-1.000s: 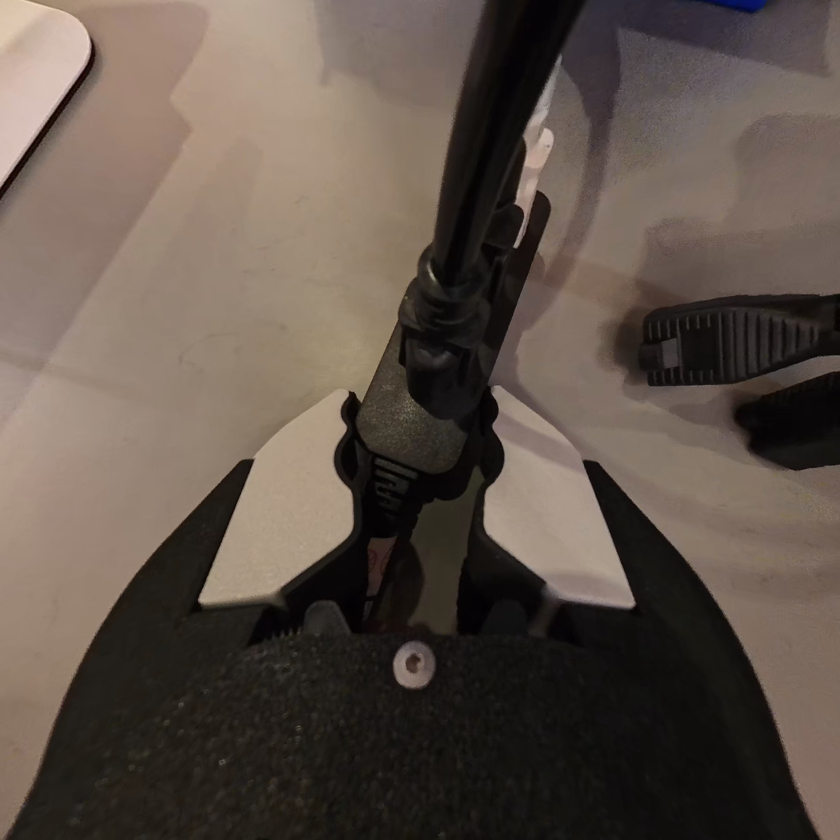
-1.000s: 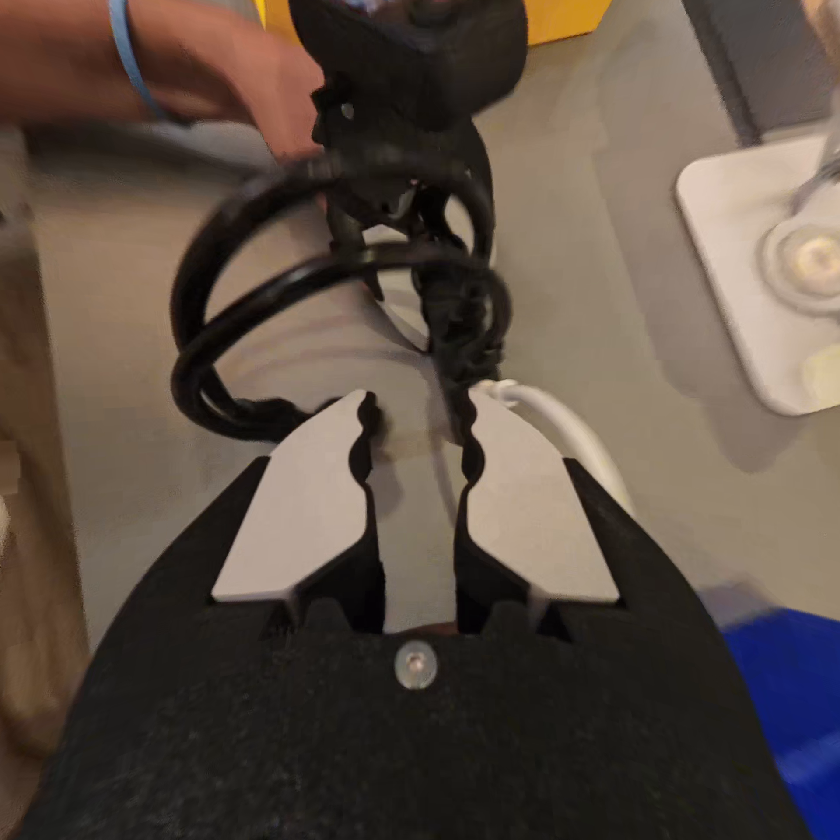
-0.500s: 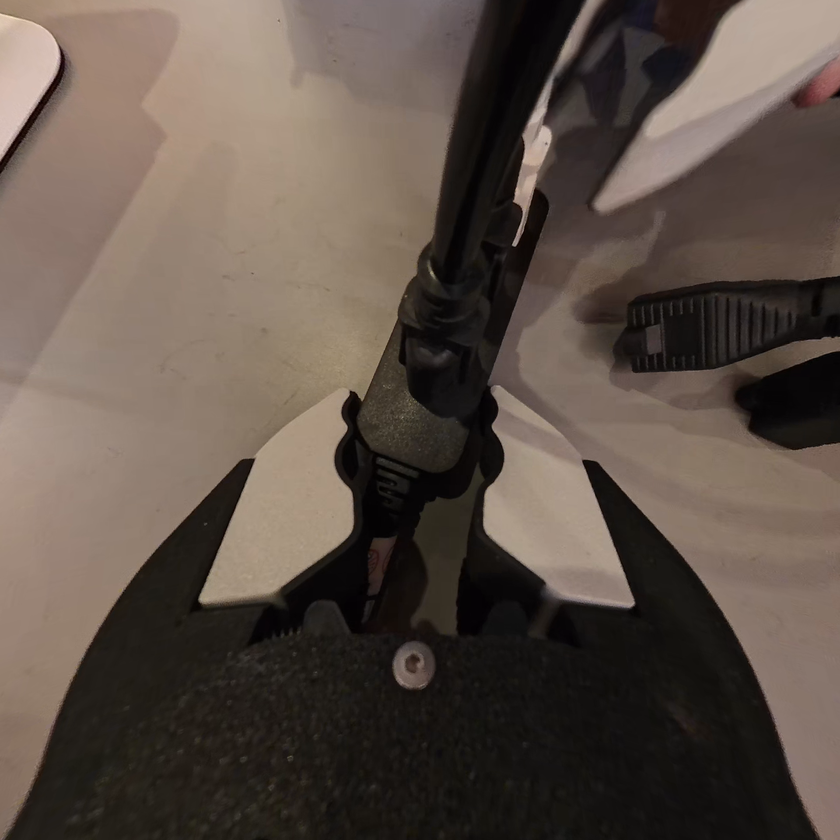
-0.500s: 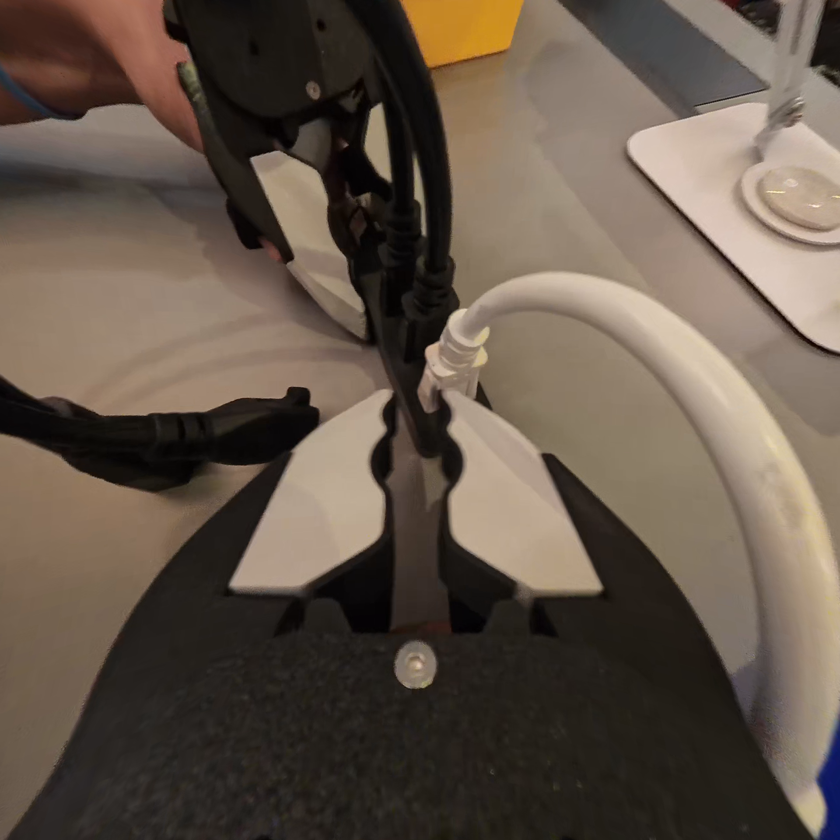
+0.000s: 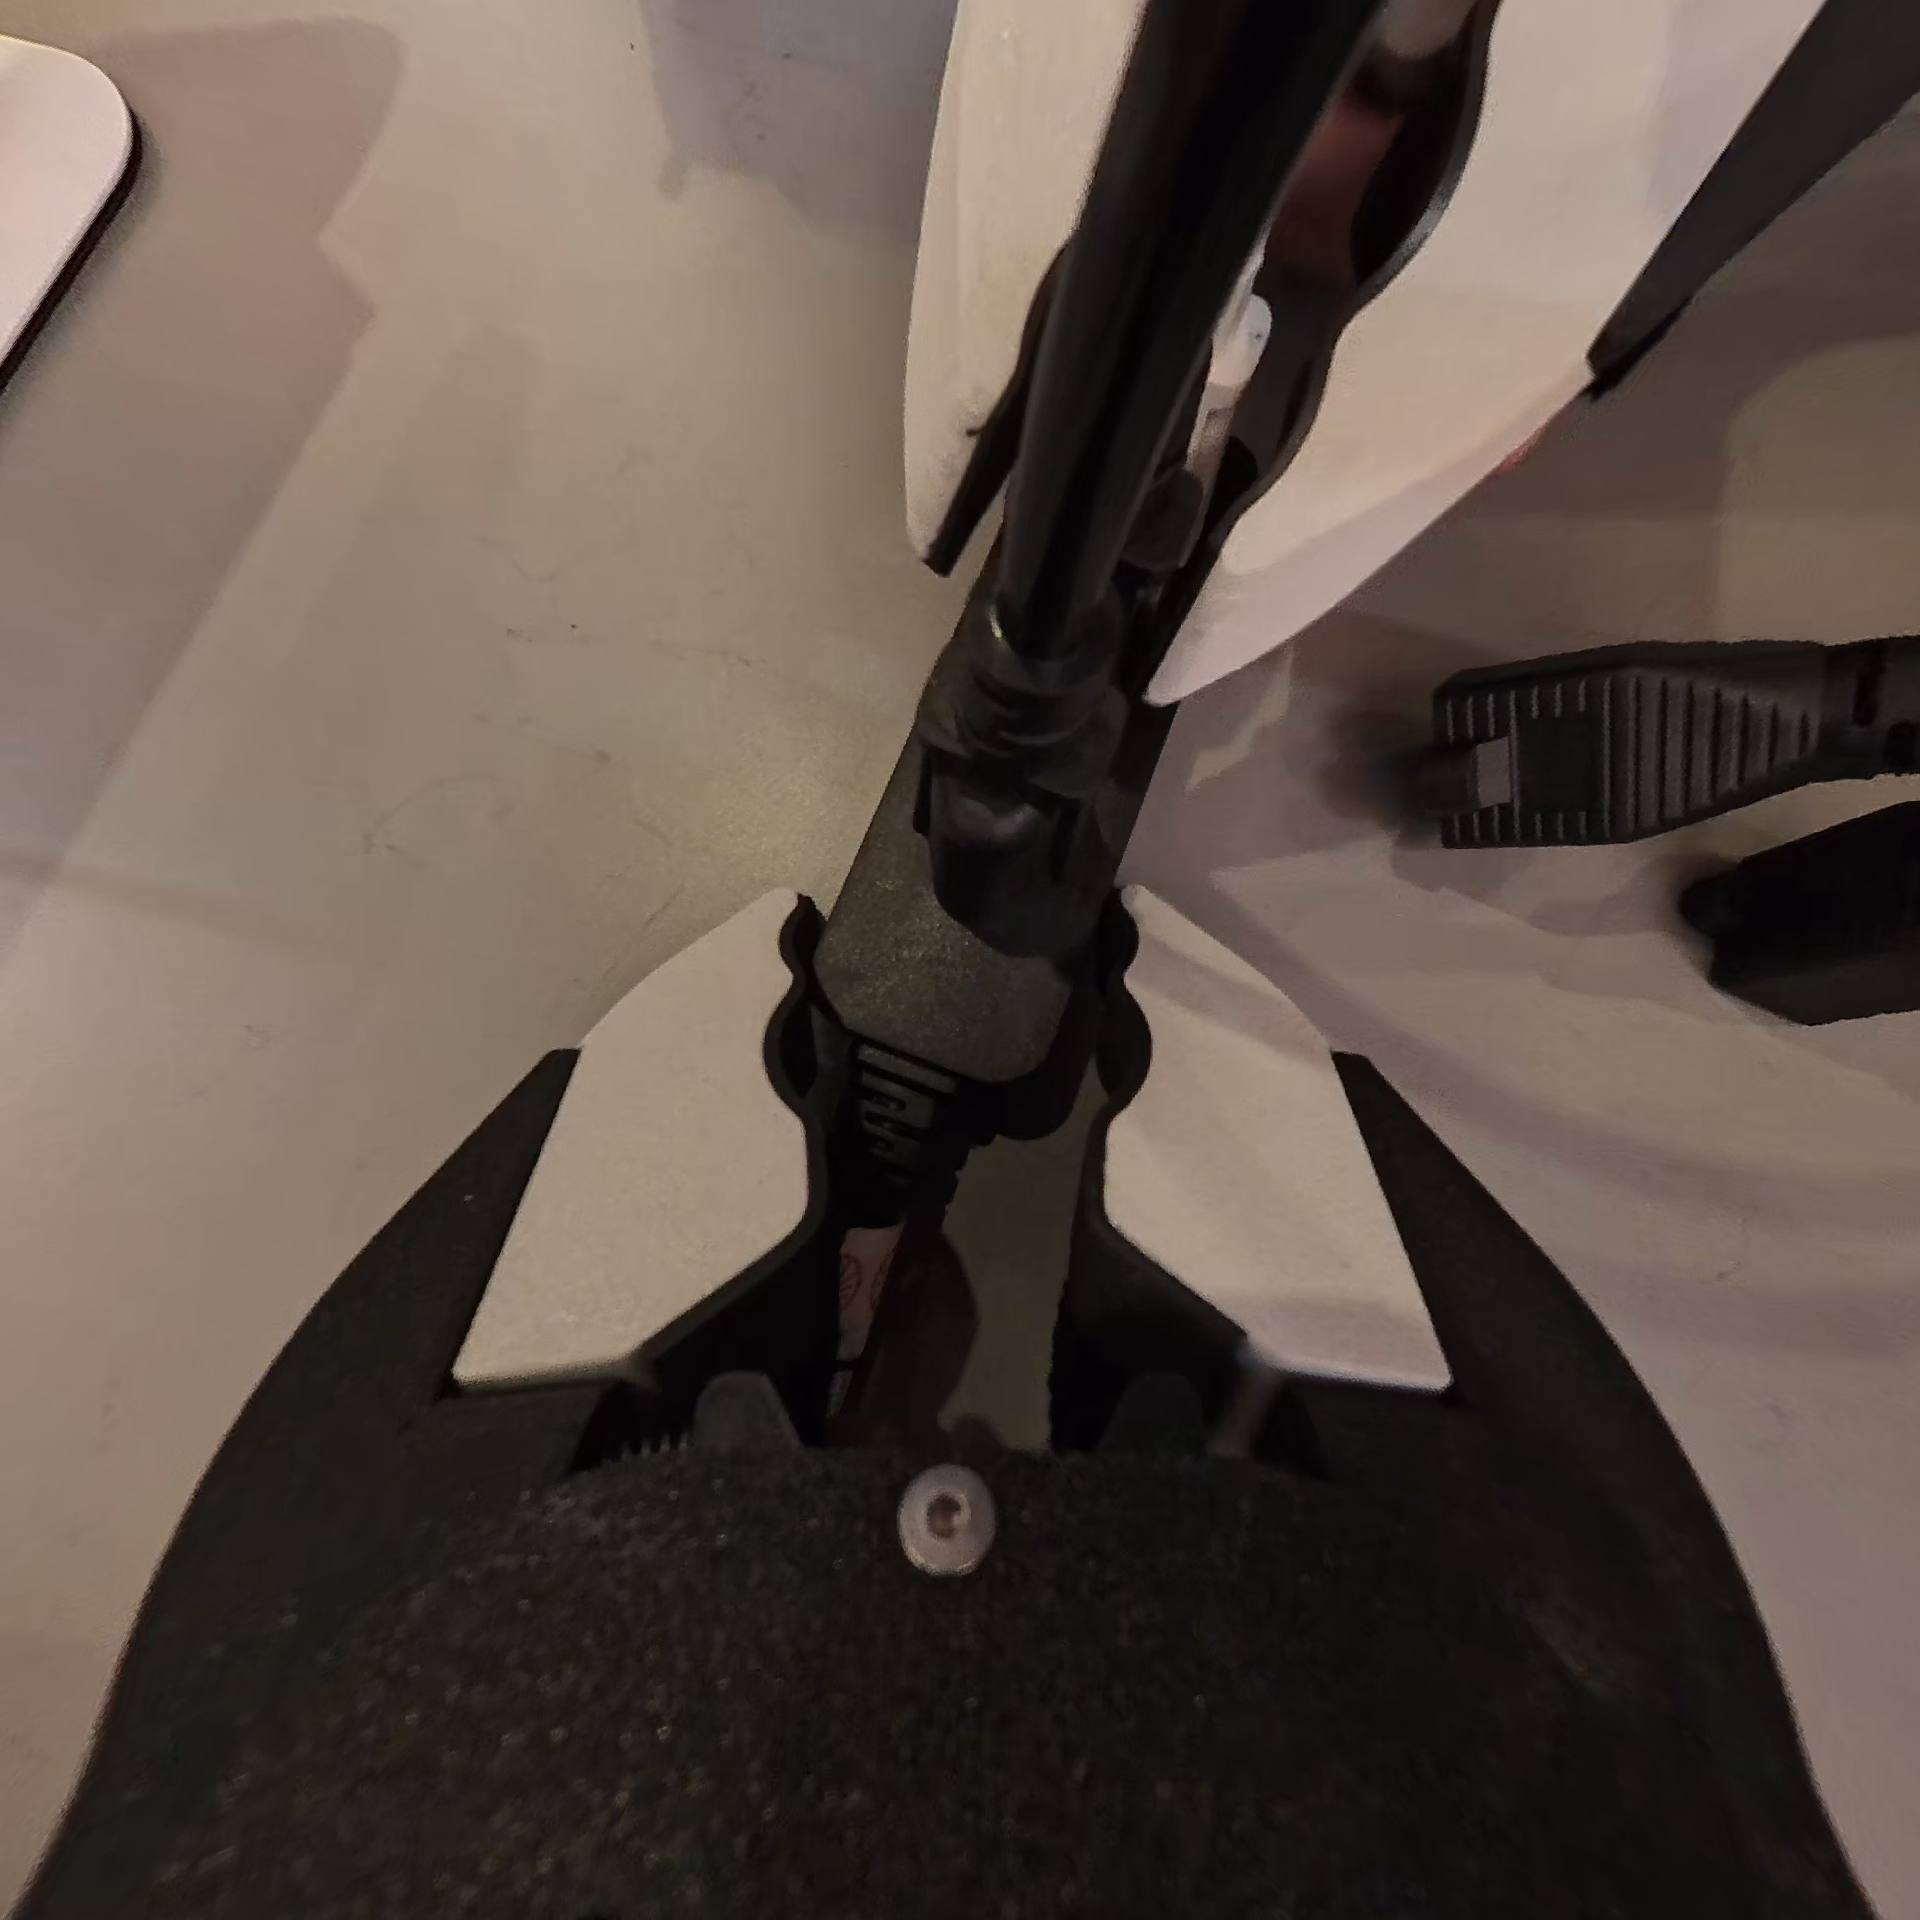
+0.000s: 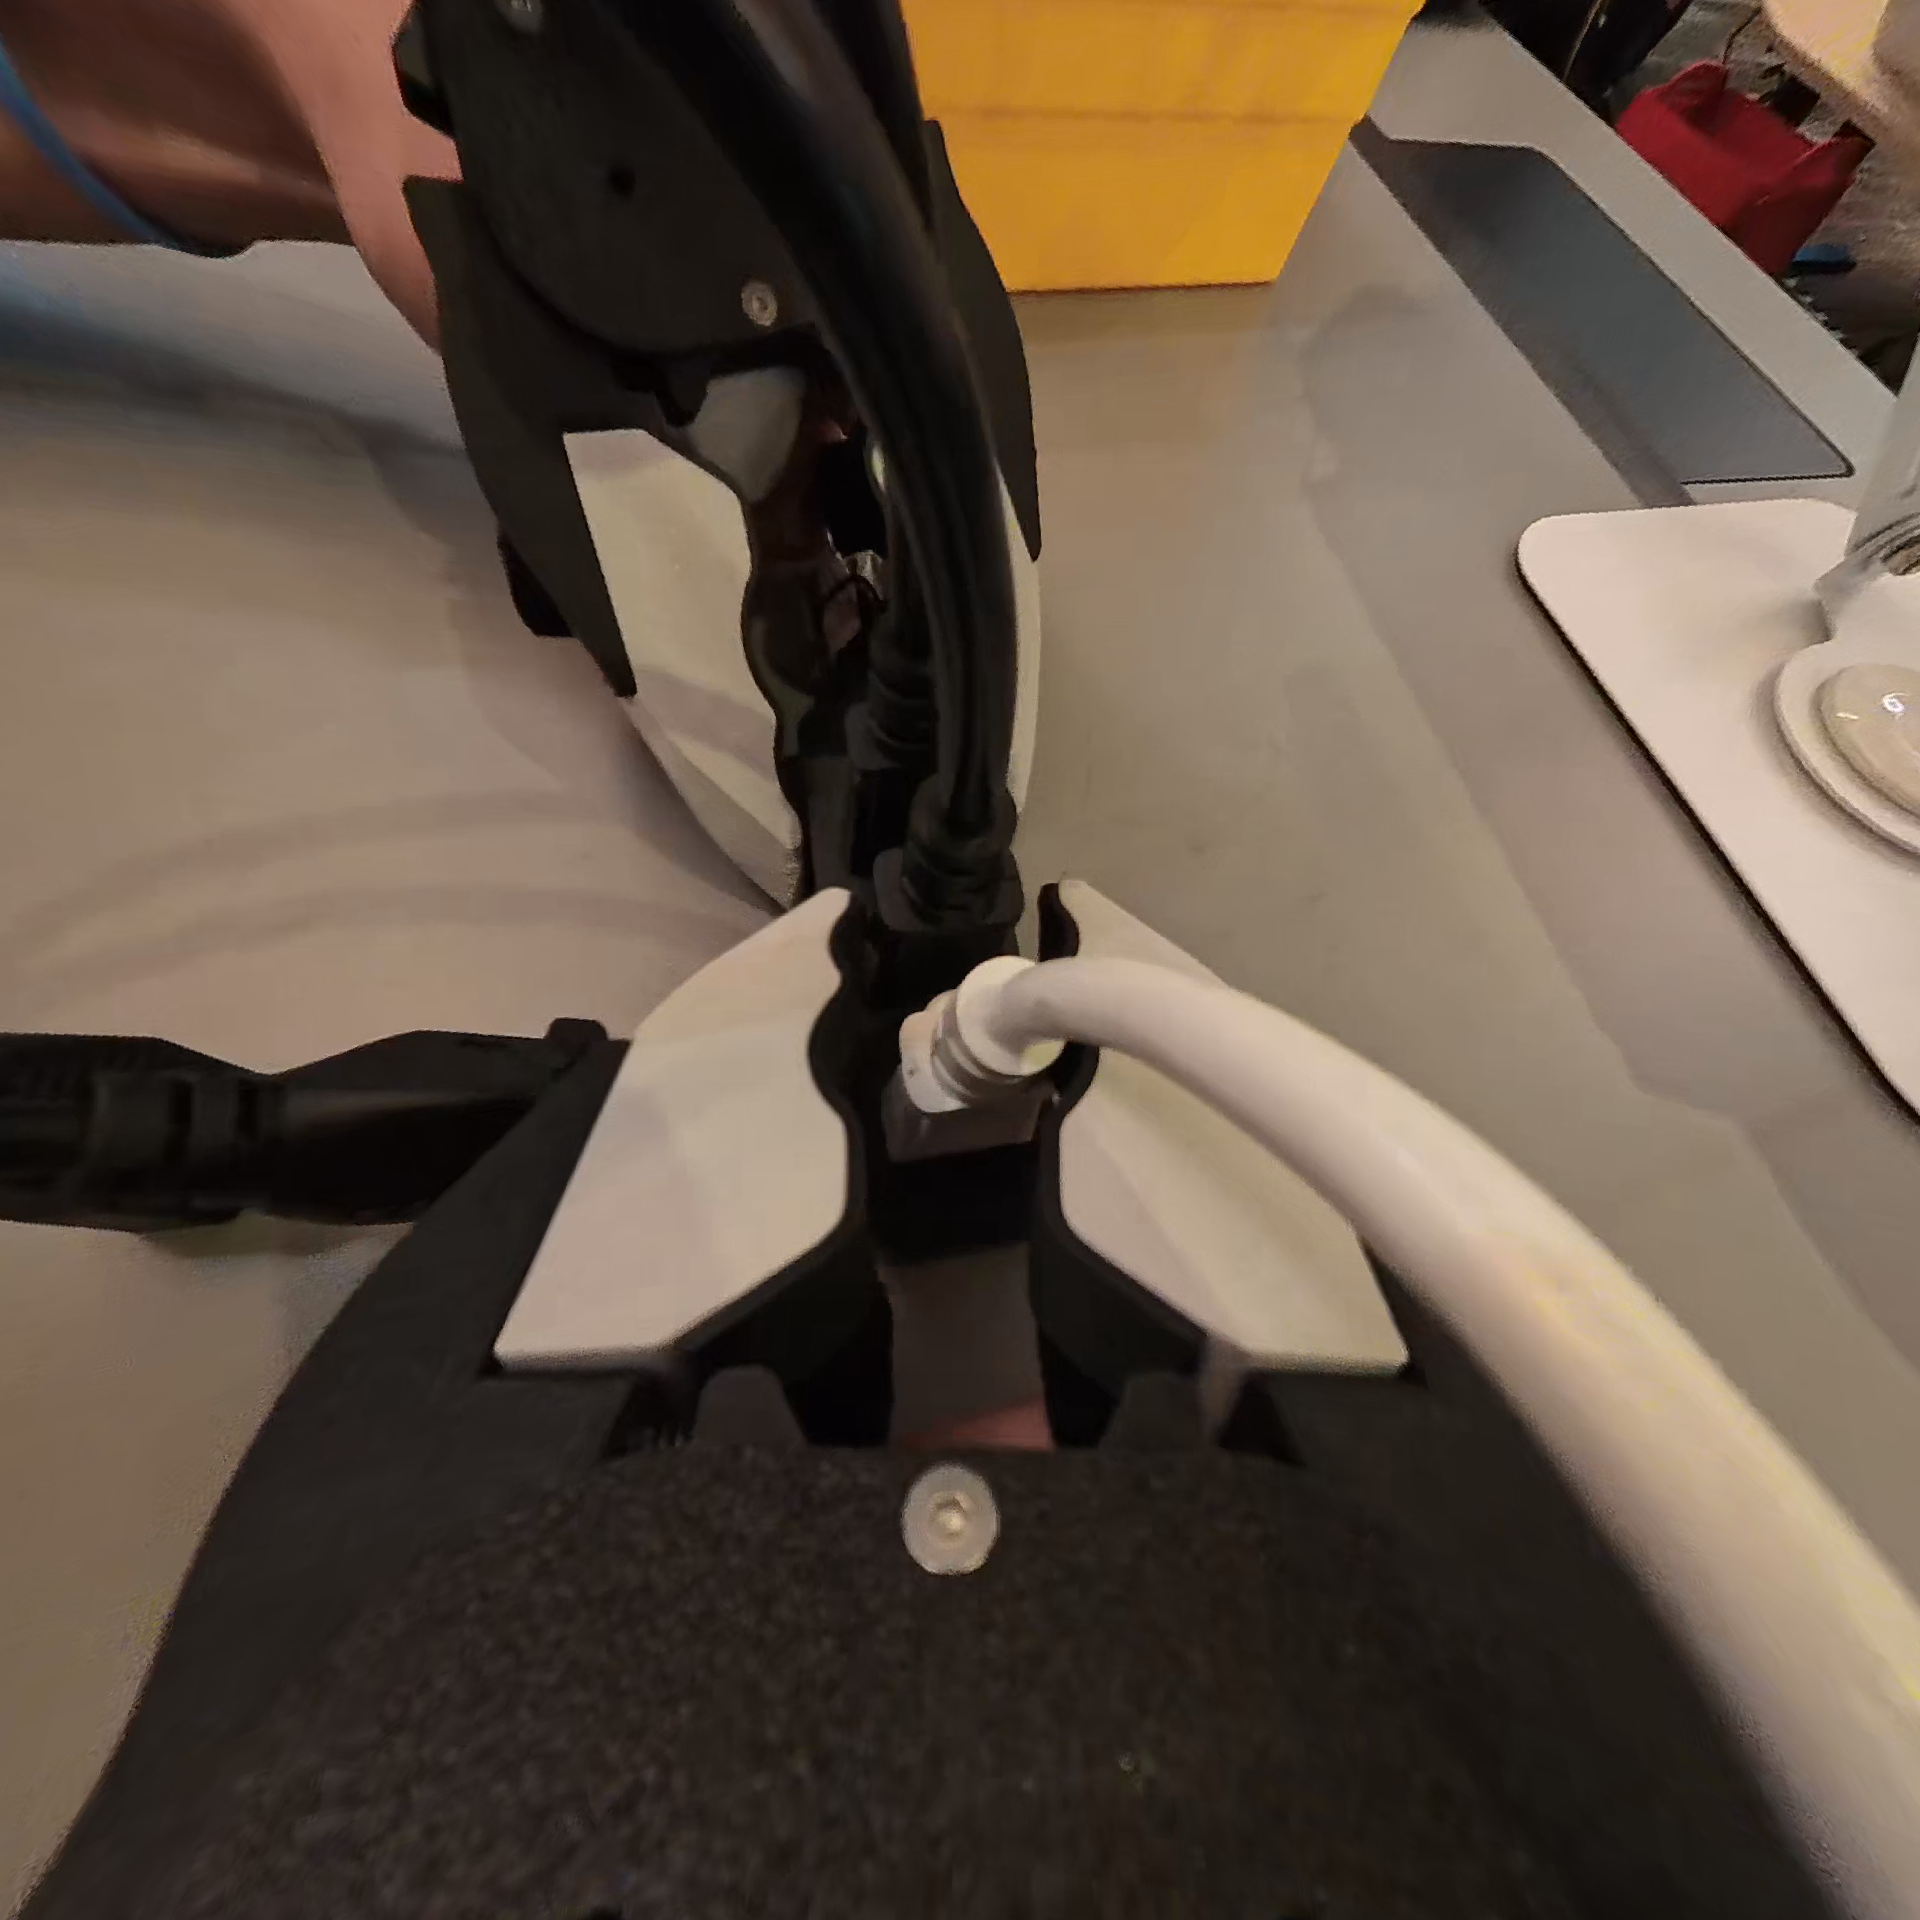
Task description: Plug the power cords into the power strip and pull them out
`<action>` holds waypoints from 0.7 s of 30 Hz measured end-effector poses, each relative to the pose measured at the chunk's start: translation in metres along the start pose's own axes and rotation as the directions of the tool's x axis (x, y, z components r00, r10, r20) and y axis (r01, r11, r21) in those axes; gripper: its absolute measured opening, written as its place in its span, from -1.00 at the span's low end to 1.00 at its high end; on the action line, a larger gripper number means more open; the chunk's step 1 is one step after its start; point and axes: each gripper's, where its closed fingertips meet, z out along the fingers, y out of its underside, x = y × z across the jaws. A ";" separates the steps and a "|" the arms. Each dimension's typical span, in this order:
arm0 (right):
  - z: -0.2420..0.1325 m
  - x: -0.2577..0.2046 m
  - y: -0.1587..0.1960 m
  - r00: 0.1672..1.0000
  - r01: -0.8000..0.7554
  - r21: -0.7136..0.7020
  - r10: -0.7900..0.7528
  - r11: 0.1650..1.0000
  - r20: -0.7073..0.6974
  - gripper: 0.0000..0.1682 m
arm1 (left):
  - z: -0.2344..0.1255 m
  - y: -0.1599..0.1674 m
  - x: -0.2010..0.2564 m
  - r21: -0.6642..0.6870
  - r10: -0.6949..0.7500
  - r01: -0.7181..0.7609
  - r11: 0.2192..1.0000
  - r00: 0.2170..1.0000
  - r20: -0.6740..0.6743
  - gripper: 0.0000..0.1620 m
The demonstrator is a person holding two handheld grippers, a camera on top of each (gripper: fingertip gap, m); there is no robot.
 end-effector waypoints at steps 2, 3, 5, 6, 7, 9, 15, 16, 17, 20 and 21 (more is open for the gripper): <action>0.000 -0.001 0.001 1.000 0.006 0.007 -0.006 1.000 0.029 -0.62 | 0.000 0.000 0.000 -0.001 -0.001 0.001 1.000 1.000 0.001 -0.36; 0.000 -0.001 0.001 0.999 0.012 0.009 -0.013 1.000 0.039 -0.62 | 0.000 0.000 0.000 -0.002 -0.002 0.002 1.000 1.000 0.001 -0.36; 0.000 -0.002 0.001 0.998 0.023 0.014 -0.024 1.000 0.055 -0.62 | 0.000 0.000 0.001 -0.003 -0.004 0.004 1.000 1.000 -0.003 -0.36; 0.000 -0.002 0.001 0.998 0.030 0.016 -0.031 0.999 0.063 -0.63 | 0.000 0.000 0.001 -0.002 -0.002 0.002 1.000 1.000 -0.003 -0.36; 0.000 -0.002 0.001 0.997 0.031 0.017 -0.032 0.999 0.072 -0.63 | 0.000 0.000 0.001 -0.002 0.004 -0.004 1.000 1.000 0.001 -0.37; -0.002 -0.002 0.001 0.997 0.014 0.018 -0.015 1.000 0.075 -0.63 | 0.000 0.000 0.001 0.000 0.006 -0.006 1.000 1.000 -0.007 -0.37; -0.006 0.000 0.015 0.997 0.009 -0.054 -0.005 0.998 0.074 -0.60 | 0.000 0.000 0.001 0.001 0.006 -0.006 1.000 1.000 -0.009 -0.38; -0.006 -0.001 0.015 0.997 0.007 -0.057 -0.003 0.998 0.077 -0.61 | 0.000 0.000 0.001 0.001 0.006 -0.006 1.000 1.000 -0.008 -0.38; -0.006 -0.001 0.015 0.997 0.008 -0.056 -0.003 0.998 0.078 -0.62 | 0.000 0.000 0.001 0.000 0.005 -0.005 1.000 1.000 -0.007 -0.38; -0.005 -0.002 0.015 0.997 -0.006 -0.057 0.010 0.998 0.074 -0.64 | 0.000 0.000 0.001 -0.001 -0.002 0.002 1.000 1.000 -0.004 -0.37; -0.005 -0.002 0.016 0.997 -0.012 -0.061 0.016 0.998 0.070 -0.64 | 0.000 0.000 0.001 -0.001 -0.005 0.005 1.000 1.000 -0.003 -0.37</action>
